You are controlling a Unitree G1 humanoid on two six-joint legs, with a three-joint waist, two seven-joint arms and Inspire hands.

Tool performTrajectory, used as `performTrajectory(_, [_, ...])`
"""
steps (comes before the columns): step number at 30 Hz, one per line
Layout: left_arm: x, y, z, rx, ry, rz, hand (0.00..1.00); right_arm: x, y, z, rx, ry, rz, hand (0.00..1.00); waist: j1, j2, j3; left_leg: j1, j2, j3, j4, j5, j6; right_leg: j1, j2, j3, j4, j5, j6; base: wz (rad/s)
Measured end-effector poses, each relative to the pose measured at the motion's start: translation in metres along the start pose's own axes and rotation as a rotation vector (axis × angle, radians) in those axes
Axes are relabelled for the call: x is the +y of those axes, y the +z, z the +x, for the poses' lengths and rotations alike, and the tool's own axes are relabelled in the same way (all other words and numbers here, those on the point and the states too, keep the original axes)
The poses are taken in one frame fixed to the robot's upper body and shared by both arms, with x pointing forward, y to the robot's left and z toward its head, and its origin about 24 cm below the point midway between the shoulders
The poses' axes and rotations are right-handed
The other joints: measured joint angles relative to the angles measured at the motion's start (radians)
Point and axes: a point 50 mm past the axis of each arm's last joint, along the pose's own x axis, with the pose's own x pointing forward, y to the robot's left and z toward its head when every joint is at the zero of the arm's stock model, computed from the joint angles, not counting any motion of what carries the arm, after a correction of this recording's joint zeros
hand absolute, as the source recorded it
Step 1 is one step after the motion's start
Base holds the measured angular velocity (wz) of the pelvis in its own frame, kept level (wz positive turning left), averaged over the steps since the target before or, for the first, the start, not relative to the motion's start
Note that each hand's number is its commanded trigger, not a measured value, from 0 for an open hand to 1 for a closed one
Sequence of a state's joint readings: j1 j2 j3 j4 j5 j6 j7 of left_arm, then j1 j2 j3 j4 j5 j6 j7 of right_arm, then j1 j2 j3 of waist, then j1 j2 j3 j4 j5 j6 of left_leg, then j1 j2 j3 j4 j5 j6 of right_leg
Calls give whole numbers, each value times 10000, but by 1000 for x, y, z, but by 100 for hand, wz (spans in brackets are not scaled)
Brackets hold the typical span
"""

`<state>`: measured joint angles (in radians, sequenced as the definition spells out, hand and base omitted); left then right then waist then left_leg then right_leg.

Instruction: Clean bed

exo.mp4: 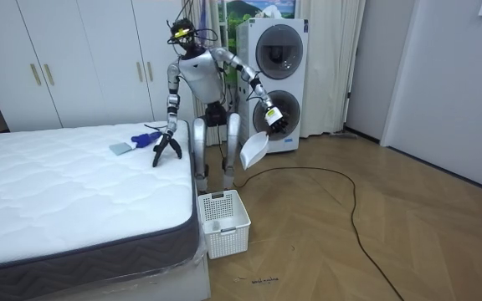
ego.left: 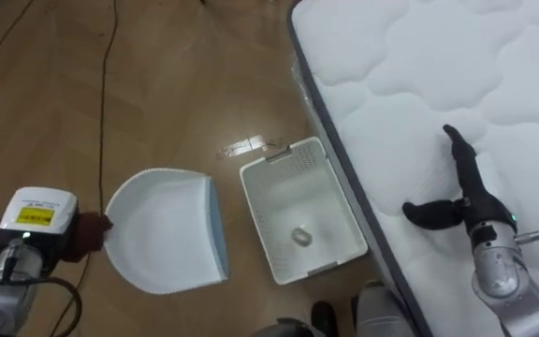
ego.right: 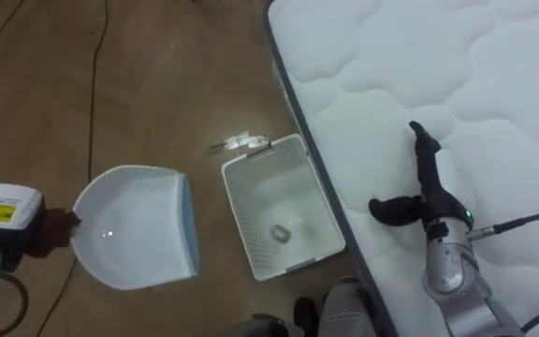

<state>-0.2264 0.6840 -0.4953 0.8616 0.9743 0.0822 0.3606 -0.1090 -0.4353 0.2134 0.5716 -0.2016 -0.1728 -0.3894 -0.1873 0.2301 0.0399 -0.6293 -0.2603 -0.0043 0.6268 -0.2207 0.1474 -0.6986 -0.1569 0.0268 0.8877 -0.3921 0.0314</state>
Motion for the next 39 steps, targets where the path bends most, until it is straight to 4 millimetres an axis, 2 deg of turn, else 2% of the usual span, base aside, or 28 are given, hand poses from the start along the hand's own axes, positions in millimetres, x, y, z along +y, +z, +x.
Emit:
performTrajectory(6, [0,-16,0,364,-485,327,100,-2,5,3,-171,-110,19,0,-98,455,7,11,7,50,-99,-4,10,-57,-1,48,-32,2,3,-4])
performTrajectory(8, [0,-22,0,540,-640,451,100,-2,8,3,-309,-115,71,0,-169,532,14,11,10,74,-131,-3,11,-89,23,103,-18,-2,3,-3])
performTrajectory(13, [3,-29,0,712,-683,608,100,-2,13,4,-499,-41,141,0,-276,533,17,84,27,265,-235,-3,12,-137,51,293,34,-21,23,-10])
performTrajectory(16, [4,-29,1,741,-676,599,100,-1,14,5,-525,19,213,0,-276,429,96,133,26,369,-231,-14,28,-139,41,364,144,-29,37,-7])
performTrajectory(18, [8,-31,4,901,-615,235,100,-2,15,6,-534,45,279,0,-263,309,183,129,37,369,-171,-25,44,-122,64,365,113,-31,33,0])
performTrajectory(20, [8,-33,4,1147,-541,-338,100,0,14,5,-506,105,308,0,-258,214,229,122,59,385,-122,-42,63,-120,92,377,112,-37,22,-2])
performTrajectory(22, [5,-33,3,1425,-577,-1374,100,0,13,4,-458,108,598,0,-254,152,229,123,81,388,-79,-63,84,-93,113,375,82,-38,20,-5])
performTrajectory(25, [5,-26,4,1666,-272,-3116,100,2,10,0,-345,124,737,0,-18,-27,170,177,252,500,-24,-146,118,-1,277,439,-52,-4,10,-16])
performTrajectory(28, [3,-4,2,1723,186,-5432,100,5,4,-5,-68,165,850,0,323,-345,128,520,400,585,-123,-178,128,341,451,538,-307,78,-14,-22])
performTrajectory(29, [1,7,0,1586,303,-6232,100,6,-1,-9,155,111,873,0,423,-404,113,754,559,587,-210,-223,118,646,614,541,-583,177,-32,-33])
performTrajectory(30, [-2,16,-5,1380,348,-6904,100,9,-6,-13,404,54,962,0,525,-513,67,1021,705,586,-339,-256,90,984,747,571,-879,286,-62,-30])
performTrajectory(33, [-2,35,-17,634,513,-7776,100,13,-14,-21,936,-94,1463,0,588,-813,-101,1641,897,579,-684,-264,77,1673,889,528,-1456,459,-98,-16])
performTrajectory(35, [2,51,-19,216,553,-8407,100,12,-18,-24,1161,-206,1651,0,608,-932,-126,2128,930,530,-898,-263,77,2199,884,448,-1763,527,-94,-9])
performTrajectory(37, [6,63,-22,-194,644,-8992,100,14,-21,-29,1319,-193,1773,0,622,-1035,-200,2638,996,489,-1141,-261,79,2772,920,377,-2158,622,-91,-10])
performTrajectory(39, [13,70,-32,-704,1167,-9762,100,19,-26,-39,1579,-372,2133,0,615,-1203,-281,3142,1192,469,-1451,-259,76,3409,1078,272,-2830,889,-113,-16])
